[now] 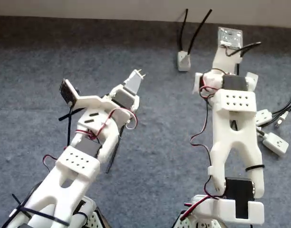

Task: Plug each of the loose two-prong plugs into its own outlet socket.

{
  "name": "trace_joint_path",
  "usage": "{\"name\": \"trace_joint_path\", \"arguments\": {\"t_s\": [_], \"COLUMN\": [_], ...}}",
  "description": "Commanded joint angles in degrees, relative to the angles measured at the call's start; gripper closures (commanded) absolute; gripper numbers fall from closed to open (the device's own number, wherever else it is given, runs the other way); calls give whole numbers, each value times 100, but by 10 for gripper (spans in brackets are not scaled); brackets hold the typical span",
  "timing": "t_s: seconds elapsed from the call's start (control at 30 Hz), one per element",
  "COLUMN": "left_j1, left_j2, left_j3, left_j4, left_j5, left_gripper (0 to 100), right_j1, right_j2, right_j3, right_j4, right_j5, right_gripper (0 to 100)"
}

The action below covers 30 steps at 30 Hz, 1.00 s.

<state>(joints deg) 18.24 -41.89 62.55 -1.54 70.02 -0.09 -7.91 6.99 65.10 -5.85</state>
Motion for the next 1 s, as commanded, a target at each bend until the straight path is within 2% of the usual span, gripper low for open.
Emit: {"name": "trace_joint_path", "arguments": {"t_s": [0.0,0.1,0.2,0.27,0.43,0.57,0.73,0.97], "left_j1": [-110,-215,-708,-989,-1103,-901,-629,-391], "left_j2": [-22,-22,-4,163,1525,2932,4382,5859], "left_j3": [-910,-980,-998,-1077,-2053,-3556,-5446,-7451], "left_j4": [1705,1793,1811,1811,2286,3367,4932,6760], "left_j5": [-62,-35,510,580,607,835,1371,2031], "left_gripper": [994,994,994,994,994,994,994,994], "right_j1": [356,391,365,338,215,101,-92,-259], "right_j2": [-259,-268,-268,-268,-268,-268,-268,-268], "right_j3": [-84,356,1024,1464,2343,2818,3196,3477], "right_j4": [453,567,418,145,-514,-919,-1314,-1710], "right_j5": [26,26,18,18,-35,-325,-334,-343], "right_gripper": [991,991,991,991,991,991,991,991]}}
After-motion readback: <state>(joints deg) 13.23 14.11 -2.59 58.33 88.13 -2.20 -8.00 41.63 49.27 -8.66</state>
